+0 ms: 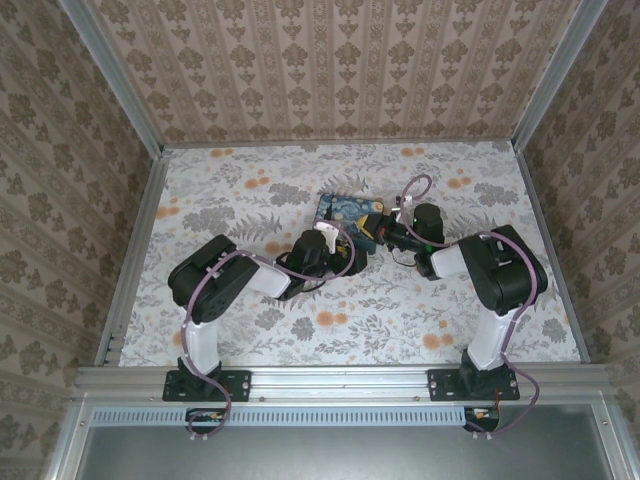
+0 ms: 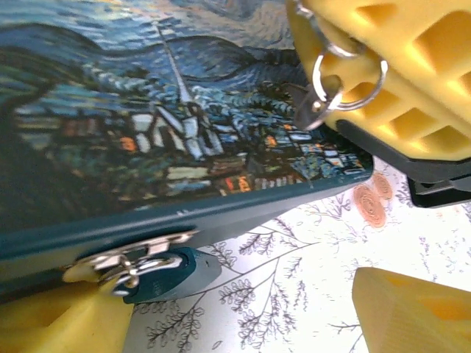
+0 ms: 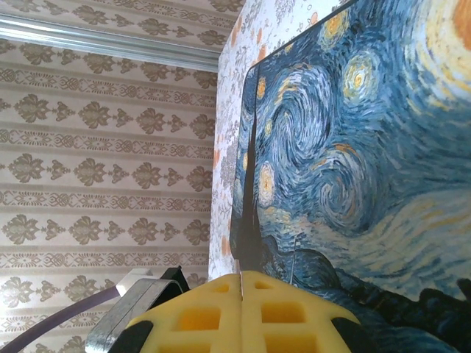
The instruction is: Unlock the padlock with the key
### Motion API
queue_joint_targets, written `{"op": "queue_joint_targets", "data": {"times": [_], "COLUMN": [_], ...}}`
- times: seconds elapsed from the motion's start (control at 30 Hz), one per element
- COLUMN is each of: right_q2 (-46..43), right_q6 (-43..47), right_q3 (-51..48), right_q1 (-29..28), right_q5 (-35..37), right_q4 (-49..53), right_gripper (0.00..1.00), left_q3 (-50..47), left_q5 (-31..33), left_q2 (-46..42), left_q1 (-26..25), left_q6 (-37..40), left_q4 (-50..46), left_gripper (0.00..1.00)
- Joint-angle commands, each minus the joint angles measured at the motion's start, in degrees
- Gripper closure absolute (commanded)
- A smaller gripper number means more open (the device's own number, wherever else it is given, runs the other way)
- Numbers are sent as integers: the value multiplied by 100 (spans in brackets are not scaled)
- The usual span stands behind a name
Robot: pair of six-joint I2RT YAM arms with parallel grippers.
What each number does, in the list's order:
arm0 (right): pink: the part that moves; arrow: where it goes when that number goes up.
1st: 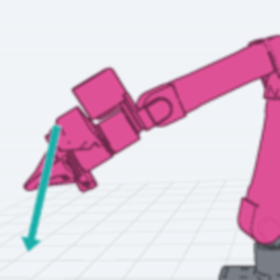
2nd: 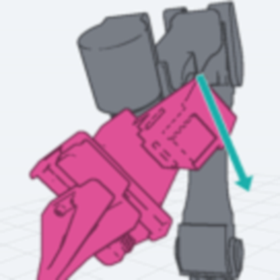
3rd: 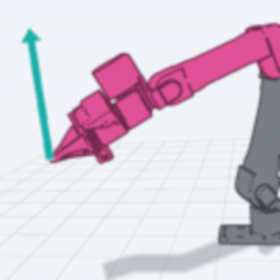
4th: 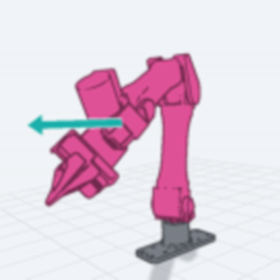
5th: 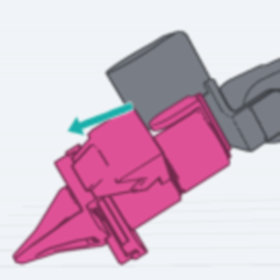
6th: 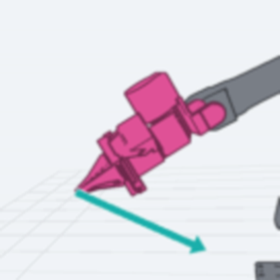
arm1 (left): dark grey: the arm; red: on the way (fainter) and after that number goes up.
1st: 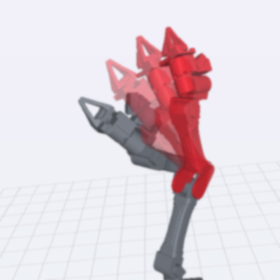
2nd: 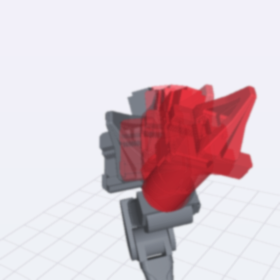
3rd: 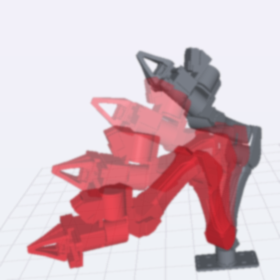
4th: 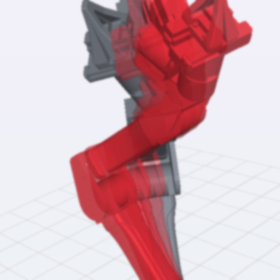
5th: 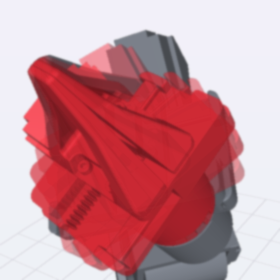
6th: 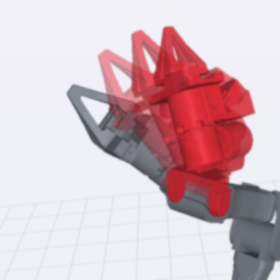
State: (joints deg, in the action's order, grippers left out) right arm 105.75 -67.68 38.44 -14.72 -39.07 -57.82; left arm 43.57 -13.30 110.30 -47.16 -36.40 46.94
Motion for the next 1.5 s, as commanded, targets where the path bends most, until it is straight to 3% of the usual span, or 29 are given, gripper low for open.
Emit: {"op": "queue_joint_targets", "data": {"times": [0.0,0.53,0.93,1.47], "right_q2": [190,277,348,384], "right_q6": [69,-21,-53,-105], "right_q3": [66,59,52,15], "right_q1": [28,43,64,68], "right_q5": [57,39,36,43], "right_q4": [28,-132,-212,-291], "right_gripper": [100,100,100,100], "left_q3": [-74,-337,-543,-419], "left_q5": [-208,135,309,594], "left_q2": [-16,243,130,630], "left_q1": [-21,-4,-126,-160], "left_q6": [-249,-1126,-1320,-1654], "left_q4": [451,1540,1885,2298], "left_gripper": [22,22,25,31]}}
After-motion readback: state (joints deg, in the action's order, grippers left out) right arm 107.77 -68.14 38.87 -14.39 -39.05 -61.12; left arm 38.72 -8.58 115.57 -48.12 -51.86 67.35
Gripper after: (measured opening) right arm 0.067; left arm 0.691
